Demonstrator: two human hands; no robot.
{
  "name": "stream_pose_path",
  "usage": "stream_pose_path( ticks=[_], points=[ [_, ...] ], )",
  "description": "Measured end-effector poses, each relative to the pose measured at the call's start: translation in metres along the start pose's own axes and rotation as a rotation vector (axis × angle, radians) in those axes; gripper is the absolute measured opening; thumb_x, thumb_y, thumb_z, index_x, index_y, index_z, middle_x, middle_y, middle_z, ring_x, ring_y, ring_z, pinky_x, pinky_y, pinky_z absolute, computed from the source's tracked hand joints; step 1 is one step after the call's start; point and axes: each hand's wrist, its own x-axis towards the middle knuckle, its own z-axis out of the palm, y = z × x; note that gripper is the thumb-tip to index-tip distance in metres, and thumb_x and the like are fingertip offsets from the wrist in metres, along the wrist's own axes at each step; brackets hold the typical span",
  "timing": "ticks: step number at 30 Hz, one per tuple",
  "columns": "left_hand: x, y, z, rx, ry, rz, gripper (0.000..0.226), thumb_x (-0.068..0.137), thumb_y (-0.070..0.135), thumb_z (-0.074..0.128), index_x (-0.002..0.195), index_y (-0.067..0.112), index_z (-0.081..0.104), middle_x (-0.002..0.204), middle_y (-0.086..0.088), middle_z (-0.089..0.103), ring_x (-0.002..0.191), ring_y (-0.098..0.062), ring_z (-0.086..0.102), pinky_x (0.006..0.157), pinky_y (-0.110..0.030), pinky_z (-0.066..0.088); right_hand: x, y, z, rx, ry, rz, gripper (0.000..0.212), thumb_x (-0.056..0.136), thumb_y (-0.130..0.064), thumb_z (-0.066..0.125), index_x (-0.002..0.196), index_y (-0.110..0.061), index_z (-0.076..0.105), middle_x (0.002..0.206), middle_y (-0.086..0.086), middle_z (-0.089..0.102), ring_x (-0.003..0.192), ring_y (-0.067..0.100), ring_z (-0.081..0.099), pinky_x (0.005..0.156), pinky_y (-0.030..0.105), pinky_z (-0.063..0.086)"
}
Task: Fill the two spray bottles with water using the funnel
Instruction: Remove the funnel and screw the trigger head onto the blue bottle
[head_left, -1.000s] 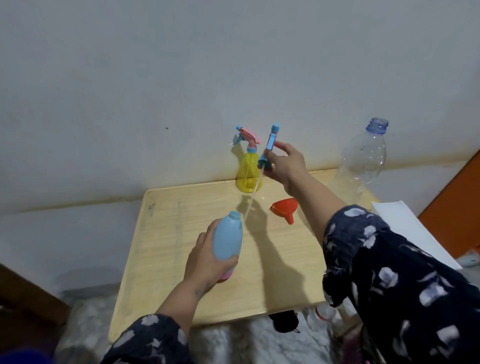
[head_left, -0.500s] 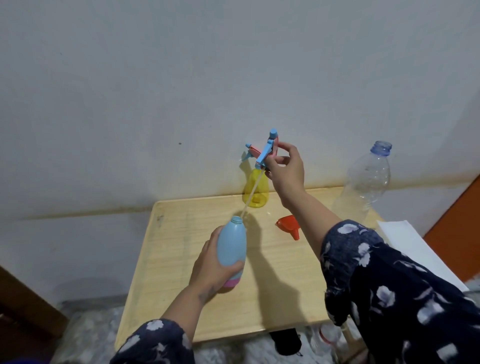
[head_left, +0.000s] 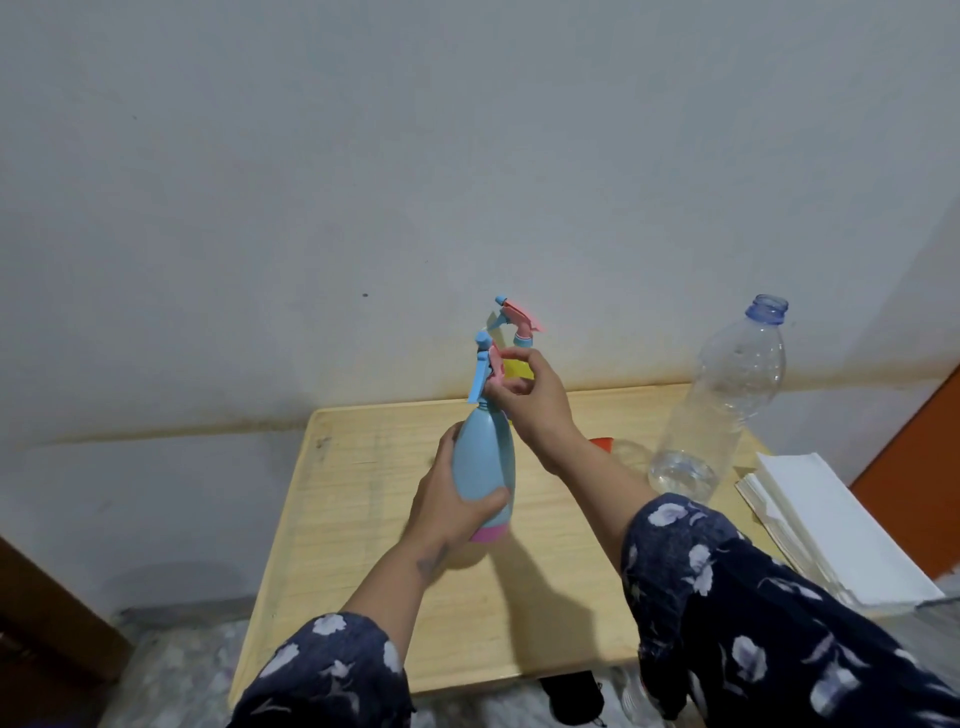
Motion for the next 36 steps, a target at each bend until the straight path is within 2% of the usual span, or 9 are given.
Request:
stream_pose_path(
  ticks=[4,8,10,16,21,24,27,32,36],
  points=[
    [0.002,0.002,0.002,-0.023,0.004,-0.012,0.081,0.062,0.042,0.075,0.126,0.055,0.027,0.116,0.012,0.054,0.102,-0.012,0.057,0.078,-0.034,0.055,0.0,0.0,-0.003,0.005,0.0,0.013,0.045,0.079,-0.016,0.075,0.117,-0.022,0.053,0.078,-0.005,0.064,0.074,0.002,0.06,0.079,0.027,0.049],
    [0.005,0.004,0.001,-0.045,-0.008,0.004,0.083,0.064,0.04,0.079,0.129,0.053,0.029,0.117,0.014,0.053,0.104,-0.011,0.056,0.083,-0.037,0.056,0.008,0.0,-0.01,0.091,-0.082,0.152,0.059,0.077,-0.016,0.078,0.13,-0.015,0.05,0.098,0.005,0.068,0.099,0.018,0.064,0.097,0.037,0.048],
    [0.005,0.003,-0.001,-0.051,-0.022,0.014,0.085,0.063,0.04,0.08,0.131,0.052,0.03,0.12,0.013,0.052,0.105,-0.013,0.056,0.082,-0.036,0.056,0.012,-0.004,-0.018,0.079,-0.163,0.163,0.059,0.078,-0.01,0.076,0.131,-0.017,0.053,0.096,0.008,0.067,0.101,0.022,0.064,0.102,0.041,0.046],
    [0.005,0.005,-0.002,-0.088,-0.121,0.015,0.086,0.073,0.027,0.081,0.138,0.049,0.028,0.122,0.009,0.049,0.107,-0.016,0.055,0.071,-0.023,0.051,0.022,-0.022,-0.04,0.034,-0.39,0.199,0.051,0.084,0.009,0.062,0.13,-0.01,0.052,0.102,0.016,0.062,0.097,0.024,0.061,0.089,0.033,0.051],
    [0.005,0.011,0.002,-0.174,-0.103,0.023,0.087,0.067,0.03,0.082,0.138,0.042,0.034,0.122,0.011,0.055,0.105,-0.011,0.06,0.071,-0.022,0.053,0.021,-0.018,-0.032,-0.062,-0.297,0.102,0.051,0.077,-0.002,0.076,0.121,-0.016,0.055,0.08,0.01,0.062,0.081,0.019,0.057,0.085,0.038,0.048],
    [0.006,0.011,0.003,-0.205,-0.109,0.02,0.087,0.064,0.034,0.08,0.138,0.043,0.035,0.121,0.01,0.056,0.106,-0.014,0.061,0.075,-0.029,0.057,0.021,-0.016,-0.03,-0.039,-0.28,0.082,0.051,0.076,-0.007,0.077,0.121,-0.019,0.055,0.081,0.011,0.063,0.087,0.021,0.06,0.098,0.042,0.046],
    [0.008,0.014,0.0,-0.209,-0.141,-0.007,0.088,0.062,0.036,0.081,0.138,0.04,0.036,0.119,0.009,0.058,0.104,-0.015,0.062,0.079,-0.034,0.059,0.022,-0.02,-0.036,0.009,-0.335,0.072,0.044,0.081,-0.003,0.071,0.118,-0.02,0.055,0.093,0.014,0.069,0.095,0.023,0.065,0.098,0.039,0.049],
    [0.007,0.022,0.0,-0.201,-0.164,0.024,0.083,0.066,0.029,0.081,0.135,0.042,0.037,0.117,0.01,0.059,0.101,-0.012,0.063,0.071,-0.024,0.055,0.023,-0.026,-0.037,0.009,-0.288,0.013,0.04,0.081,-0.005,0.072,0.116,-0.018,0.058,0.098,0.017,0.072,0.098,0.03,0.067,0.098,0.041,0.049],
    [0.006,0.026,0.002,-0.196,-0.114,0.032,0.079,0.077,0.017,0.08,0.136,0.042,0.033,0.117,0.011,0.055,0.1,-0.011,0.06,0.064,-0.017,0.052,0.021,-0.026,-0.035,-0.076,-0.226,-0.016,0.048,0.073,-0.007,0.079,0.115,-0.016,0.058,0.076,0.005,0.065,0.078,0.02,0.062,0.086,0.034,0.052]
  ],
)
